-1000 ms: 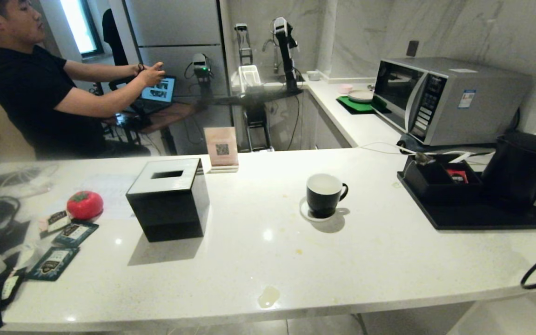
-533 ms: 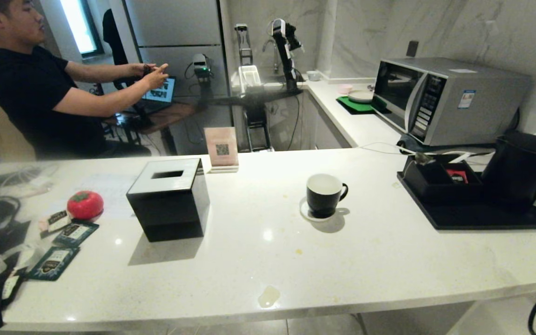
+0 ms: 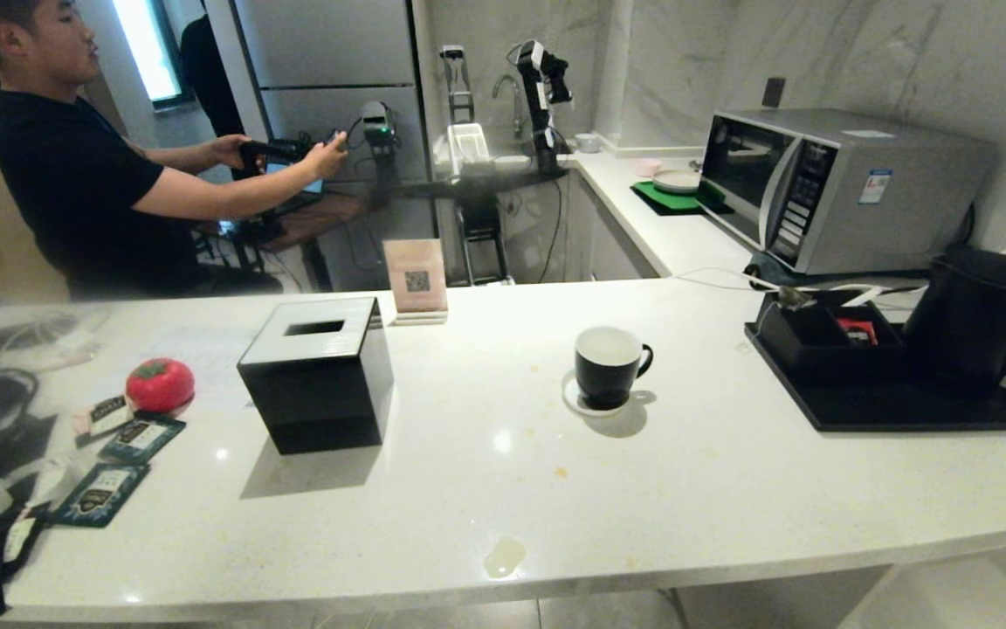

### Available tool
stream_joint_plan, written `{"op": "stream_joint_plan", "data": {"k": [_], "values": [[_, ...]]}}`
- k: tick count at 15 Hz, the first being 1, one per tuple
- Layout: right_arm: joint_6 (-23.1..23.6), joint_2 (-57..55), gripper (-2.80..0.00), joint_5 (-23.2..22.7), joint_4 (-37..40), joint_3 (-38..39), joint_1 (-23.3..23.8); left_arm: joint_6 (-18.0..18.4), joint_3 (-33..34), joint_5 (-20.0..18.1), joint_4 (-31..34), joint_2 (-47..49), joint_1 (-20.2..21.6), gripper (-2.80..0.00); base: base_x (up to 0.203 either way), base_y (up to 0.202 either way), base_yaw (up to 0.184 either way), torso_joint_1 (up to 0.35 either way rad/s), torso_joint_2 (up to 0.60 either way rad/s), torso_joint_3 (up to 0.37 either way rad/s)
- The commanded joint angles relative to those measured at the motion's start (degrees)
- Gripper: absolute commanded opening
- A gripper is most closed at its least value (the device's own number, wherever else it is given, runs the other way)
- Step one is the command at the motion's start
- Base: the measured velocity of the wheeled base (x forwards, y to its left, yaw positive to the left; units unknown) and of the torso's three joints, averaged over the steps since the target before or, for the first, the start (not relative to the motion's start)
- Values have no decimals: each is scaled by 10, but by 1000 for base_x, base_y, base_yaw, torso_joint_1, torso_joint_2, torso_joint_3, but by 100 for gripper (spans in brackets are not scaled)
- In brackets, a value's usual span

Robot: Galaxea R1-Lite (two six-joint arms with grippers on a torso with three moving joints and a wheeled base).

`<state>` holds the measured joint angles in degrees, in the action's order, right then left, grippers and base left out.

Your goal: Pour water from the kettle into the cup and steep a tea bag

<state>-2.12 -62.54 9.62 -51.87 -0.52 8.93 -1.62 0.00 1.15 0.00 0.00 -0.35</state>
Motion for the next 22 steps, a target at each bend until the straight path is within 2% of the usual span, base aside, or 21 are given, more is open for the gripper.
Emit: {"op": "stream_joint_plan", "data": {"k": [1,6,9,11,12,15,22], "values": [[0,162,-280,0,106,3,-23,0,0,1,0,1,0,-280,0,0,0,0,0,0],[-1,412,-280,-2,352,-5,-68,0,0,1,0,1,0,-280,0,0,0,0,0,0],[13,544,-280,-7,463,-11,-87,0,0,0,0,1,0,-280,0,0,0,0,0,0],[39,617,-280,-45,523,-16,-90,0,0,0,0,1,0,-280,0,0,0,0,0,0],[55,625,-280,-67,540,-12,-91,0,0,1,0,1,0,-280,0,0,0,0,0,0],[57,624,-280,-87,558,-8,-91,0,0,1,0,1,0,-280,0,0,0,0,0,0],[32,624,-280,-87,543,-3,-91,0,0,0,0,1,0,-280,0,0,0,0,0,0]]}}
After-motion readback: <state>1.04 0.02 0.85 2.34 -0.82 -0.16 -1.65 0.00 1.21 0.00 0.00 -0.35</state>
